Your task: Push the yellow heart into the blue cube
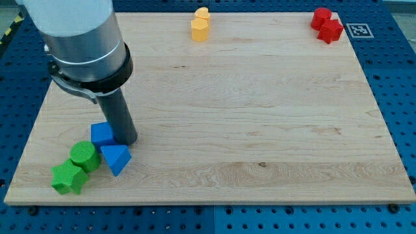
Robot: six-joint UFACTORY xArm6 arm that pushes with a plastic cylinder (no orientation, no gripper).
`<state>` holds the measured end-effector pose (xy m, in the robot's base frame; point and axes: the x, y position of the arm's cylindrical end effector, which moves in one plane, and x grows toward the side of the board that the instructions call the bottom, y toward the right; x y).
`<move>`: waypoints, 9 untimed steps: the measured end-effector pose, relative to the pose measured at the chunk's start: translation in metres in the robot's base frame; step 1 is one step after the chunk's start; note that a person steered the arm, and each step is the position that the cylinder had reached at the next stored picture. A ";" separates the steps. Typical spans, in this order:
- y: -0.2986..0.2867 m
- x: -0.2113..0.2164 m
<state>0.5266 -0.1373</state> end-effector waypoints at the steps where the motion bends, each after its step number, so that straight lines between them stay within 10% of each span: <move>1: 0.002 -0.002; 5: 0.242 -0.234; 7: 0.246 -0.335; 9: 0.234 -0.334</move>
<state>0.1930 0.0972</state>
